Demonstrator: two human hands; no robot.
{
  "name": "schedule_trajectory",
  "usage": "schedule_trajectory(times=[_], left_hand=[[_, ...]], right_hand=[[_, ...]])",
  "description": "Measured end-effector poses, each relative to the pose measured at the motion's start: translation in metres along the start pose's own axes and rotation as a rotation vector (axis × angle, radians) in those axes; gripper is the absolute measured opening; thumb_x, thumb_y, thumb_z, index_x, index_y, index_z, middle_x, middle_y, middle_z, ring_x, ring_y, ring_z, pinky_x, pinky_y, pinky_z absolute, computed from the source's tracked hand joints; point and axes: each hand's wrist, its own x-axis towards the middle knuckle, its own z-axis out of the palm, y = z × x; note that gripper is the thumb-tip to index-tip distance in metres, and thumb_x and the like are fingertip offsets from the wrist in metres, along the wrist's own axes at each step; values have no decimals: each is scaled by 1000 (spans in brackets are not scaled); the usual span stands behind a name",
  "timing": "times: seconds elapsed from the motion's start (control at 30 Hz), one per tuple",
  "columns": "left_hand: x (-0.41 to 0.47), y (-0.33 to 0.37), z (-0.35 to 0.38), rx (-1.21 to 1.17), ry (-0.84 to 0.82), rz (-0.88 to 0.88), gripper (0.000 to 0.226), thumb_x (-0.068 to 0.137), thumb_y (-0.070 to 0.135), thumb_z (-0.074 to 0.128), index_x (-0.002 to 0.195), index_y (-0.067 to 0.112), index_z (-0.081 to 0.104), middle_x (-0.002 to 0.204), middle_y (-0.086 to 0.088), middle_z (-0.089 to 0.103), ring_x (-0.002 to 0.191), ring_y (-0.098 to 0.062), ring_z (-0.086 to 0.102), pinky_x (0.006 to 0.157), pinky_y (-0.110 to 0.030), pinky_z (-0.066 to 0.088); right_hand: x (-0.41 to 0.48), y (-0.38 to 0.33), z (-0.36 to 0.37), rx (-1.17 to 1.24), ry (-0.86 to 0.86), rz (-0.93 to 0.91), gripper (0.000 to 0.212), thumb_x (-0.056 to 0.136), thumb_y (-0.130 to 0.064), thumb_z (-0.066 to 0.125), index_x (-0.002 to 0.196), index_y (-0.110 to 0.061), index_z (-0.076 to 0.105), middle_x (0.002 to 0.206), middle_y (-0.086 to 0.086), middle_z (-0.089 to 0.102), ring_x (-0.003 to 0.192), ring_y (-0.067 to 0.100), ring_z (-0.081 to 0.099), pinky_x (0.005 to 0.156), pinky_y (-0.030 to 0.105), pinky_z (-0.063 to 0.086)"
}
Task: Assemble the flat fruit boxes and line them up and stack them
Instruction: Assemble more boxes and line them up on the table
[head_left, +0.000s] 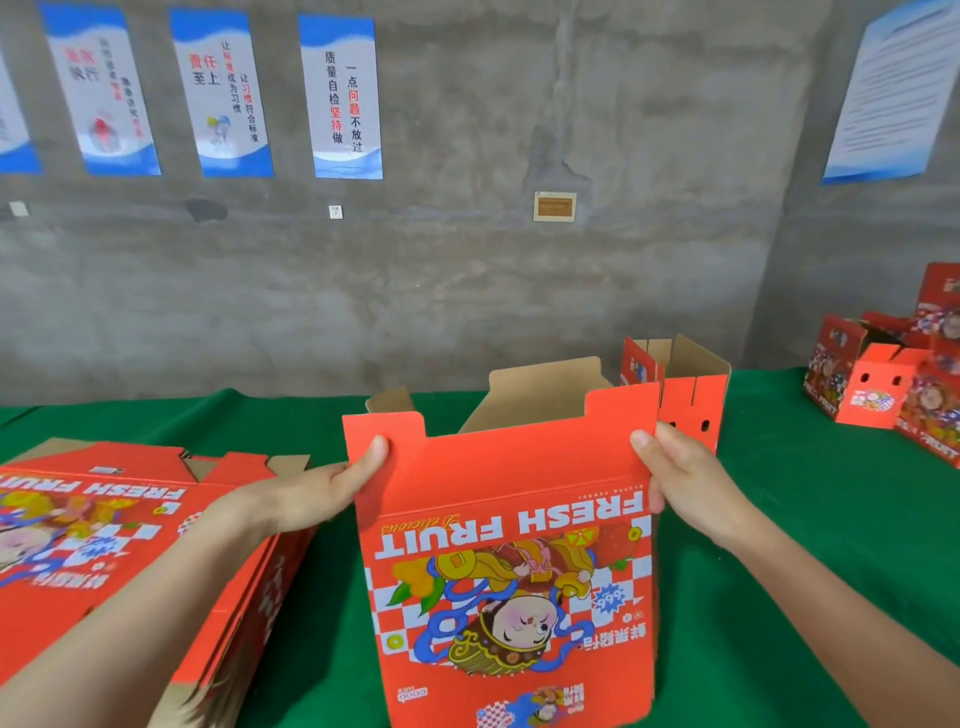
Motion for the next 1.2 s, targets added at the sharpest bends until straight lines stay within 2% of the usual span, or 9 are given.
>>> schedule_trajectory(times=[0.13, 0.27, 0.37, 0.43, 0.5, 0.7, 0.83, 0.97, 1.2], left_hand=[[14, -7, 19, -218, 236, 58, 68, 68, 81, 19, 80, 35, 69, 80, 34, 67, 81, 19, 60, 85, -20, 45], [21, -16, 42, -460, 403, 28, 71, 83, 72, 22, 82, 22, 72, 81, 11, 74, 77, -3, 70, 70, -26, 50], [22, -23, 60, -540, 523, -40, 54, 100, 50, 28, 96, 14, 68, 84, -4, 75, 75, -16, 72, 60, -23, 50], [24, -29, 73, -583, 570, -14, 36, 102, 33, 33, 122, 17, 58, 112, -8, 69, 92, -22, 69, 73, -28, 52], [23, -32, 83, -559, 618, -18, 44, 102, 26, 38, 146, 22, 34, 136, -3, 51, 111, -19, 58, 89, -32, 47], [15, -34, 96, -309, 694, -24, 63, 99, 22, 47, 152, 17, 14, 156, -6, 24, 141, -22, 29, 114, -46, 30], [10, -27, 105, -127, 729, -24, 66, 96, 11, 49, 152, 12, 14, 159, -10, 15, 146, -30, 12, 118, -46, 18], [2, -23, 107, -18, 774, 37, 69, 91, -5, 47, 151, 7, 15, 160, -1, -5, 147, -27, -4, 119, -35, 6], [-10, -26, 109, 162, 802, 165, 75, 79, -20, 49, 147, 1, 25, 156, 4, -1, 148, -23, 3, 120, -37, 10]], right_hand=[[-8, 8, -5, -20, -19, 35, 39, 99, -40, 36, 87, -7, 54, 47, 0, 56, 49, 11, 58, 64, 28, 44], [-16, 10, -4, 19, -79, 34, 34, 100, -36, 35, 93, -11, 58, 71, 9, 64, 51, 6, 55, 59, 24, 43], [-18, 12, 0, 47, -88, 17, 33, 101, -26, 38, 103, -8, 66, 101, 10, 61, 86, 10, 61, 81, 35, 50], [-21, 13, 5, 63, -35, 46, 37, 101, -29, 38, 101, -10, 70, 105, 6, 59, 98, 17, 58, 90, 35, 45], [-25, 16, 11, -14, 45, 91, 48, 96, -45, 38, 74, -15, 67, 84, 0, 55, 83, 15, 56, 76, 25, 41], [-23, 26, 19, -237, 168, 139, 59, 86, -33, 68, 46, -10, 31, 75, 4, 50, 71, 13, 50, 63, 30, 25], [-27, 36, 21, -236, 137, 174, 42, 79, -26, 76, 61, 5, 55, 103, 8, 52, 96, 15, 49, 71, 20, 26], [-29, 40, 22, -281, 88, 146, 57, 78, -26, 77, 121, 5, 56, 122, 1, 40, 101, 7, 39, 81, 7, 22], [-33, 34, 29, -325, 28, 66, 63, 79, -28, 76, 132, -5, 51, 133, -2, 34, 90, 6, 42, 81, 12, 27]])
